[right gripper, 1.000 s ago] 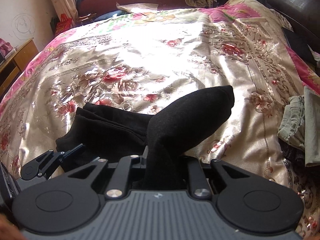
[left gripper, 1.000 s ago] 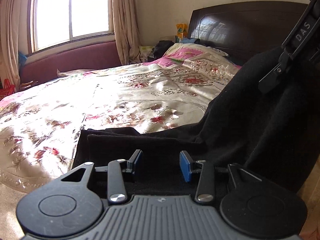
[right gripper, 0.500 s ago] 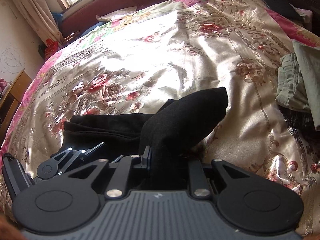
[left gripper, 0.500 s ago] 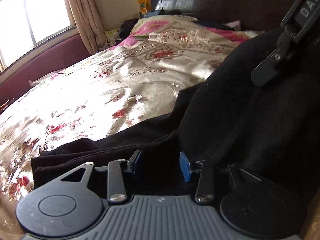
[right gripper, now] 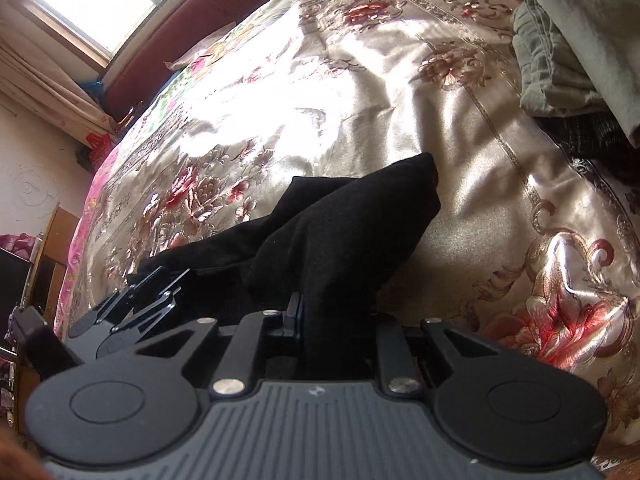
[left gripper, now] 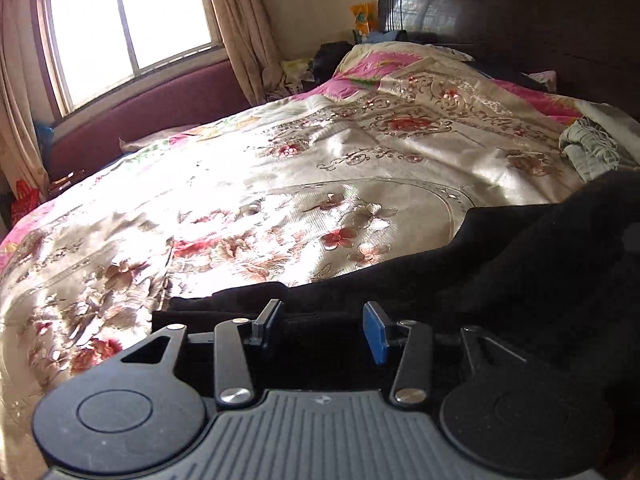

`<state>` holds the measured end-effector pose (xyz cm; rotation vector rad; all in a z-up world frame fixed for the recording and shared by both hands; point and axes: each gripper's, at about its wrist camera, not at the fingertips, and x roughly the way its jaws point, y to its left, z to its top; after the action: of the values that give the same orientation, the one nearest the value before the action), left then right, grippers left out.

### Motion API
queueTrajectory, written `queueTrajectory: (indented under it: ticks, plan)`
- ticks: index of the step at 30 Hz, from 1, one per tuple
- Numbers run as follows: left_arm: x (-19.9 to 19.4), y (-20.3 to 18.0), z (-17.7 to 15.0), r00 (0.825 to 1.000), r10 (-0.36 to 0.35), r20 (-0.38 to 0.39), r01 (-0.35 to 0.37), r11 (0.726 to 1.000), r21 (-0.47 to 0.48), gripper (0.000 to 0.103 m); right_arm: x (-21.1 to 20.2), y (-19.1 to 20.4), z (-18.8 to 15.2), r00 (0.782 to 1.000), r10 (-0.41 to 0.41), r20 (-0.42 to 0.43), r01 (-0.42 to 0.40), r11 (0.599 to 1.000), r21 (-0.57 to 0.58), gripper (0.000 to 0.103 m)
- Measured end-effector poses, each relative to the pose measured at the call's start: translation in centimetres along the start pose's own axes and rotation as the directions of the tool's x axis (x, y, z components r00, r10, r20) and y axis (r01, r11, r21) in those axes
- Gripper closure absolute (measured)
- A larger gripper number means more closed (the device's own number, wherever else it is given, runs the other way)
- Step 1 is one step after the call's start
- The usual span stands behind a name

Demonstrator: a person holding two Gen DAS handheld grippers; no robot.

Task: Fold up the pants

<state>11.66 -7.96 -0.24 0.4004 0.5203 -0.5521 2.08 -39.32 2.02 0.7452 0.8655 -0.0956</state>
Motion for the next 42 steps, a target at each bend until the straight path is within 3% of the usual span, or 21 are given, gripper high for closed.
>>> queueTrajectory:
  ticks: [2, 5, 8, 13, 16, 21, 27, 33, 36, 38, 40, 42]
  plan:
    - [-1.8, -0.2, -1.8, 1.0, 0.013, 0.023, -0.014, 0.999, 0.045, 0.044, -0.4, 0.6, 0.1, 1.0, 0.024, 0.007, -0.024, 1.0, 0.015, 0.087]
    - [-2.2, -1.6, -4.1, 1.0, -0.007, -0.022, 0.01, 0.99, 0.143, 0.044, -0.8, 2.4, 0.3, 0.999, 0.035, 0.017, -0.036, 0.999, 0.011, 0.087]
    - [-1.8, -3.2, -5.3, 0.999, 0.035, -0.011, -0.032, 0.976, 0.217, 0.044, -0.6, 4.7, 0.3, 0.999, 0.027, 0.02, -0.027, 0.999, -0.018, 0.086]
    - [-2.8, -2.9, -5.6, 1.0, -0.02, 0.01, 0.018, 0.985, 0.17, 0.044, 0.7, 8.8, 0.0, 0.999, 0.04, 0.026, -0.039, 0.999, -0.033, 0.086]
    - [-3.7, -2.7, -6.8, 0.999, -0.015, 0.032, 0.009, 0.981, 0.194, 0.043, 2.4, 11.5, -0.2, 0.999, 0.05, 0.011, -0.049, 0.998, -0.046, 0.086]
    - [-5.3, -0.8, -7.8, 0.999, -0.009, 0.044, 0.002, 0.988, 0.155, 0.04, 6.2, 16.1, -1.1, 0.999, 0.032, -0.032, -0.035, 0.995, -0.092, 0.086]
    - [-6.7, 2.0, -8.7, 0.998, -0.044, 0.054, 0.04, 0.997, 0.061, 0.04, 11.1, 20.3, -3.2, 0.994, 0.032, -0.103, -0.046, 0.99, -0.136, 0.086]
    - [-6.0, 4.1, -9.0, 0.991, -0.122, 0.06, 0.126, 0.99, -0.069, 0.04, 13.9, 22.1, -3.7, 0.995, 0.0, -0.103, -0.009, 0.996, -0.091, 0.085]
    - [-6.0, 4.7, -9.3, 0.986, -0.156, 0.062, 0.162, 0.982, -0.096, 0.04, 15.3, 23.7, -5.0, 0.991, -0.06, -0.118, 0.039, 0.984, -0.171, 0.081]
    - [-6.0, 4.6, -9.6, 0.984, -0.164, 0.064, 0.17, 0.981, -0.095, 0.04, 15.8, 24.5, -5.5, 0.99, -0.067, -0.123, 0.043, 0.981, -0.188, 0.069]
    - [-6.1, 4.7, -9.7, 0.983, -0.172, 0.062, 0.177, 0.979, -0.099, 0.04, 16.0, 25.1, -5.6, 0.99, -0.047, -0.132, 0.021, 0.982, -0.185, 0.058]
    - [-6.1, 4.9, -9.8, 0.982, -0.18, 0.058, 0.185, 0.977, -0.106, 0.04, 15.7, 25.7, -5.7, 0.989, -0.001, -0.145, -0.027, 0.981, -0.191, 0.056]
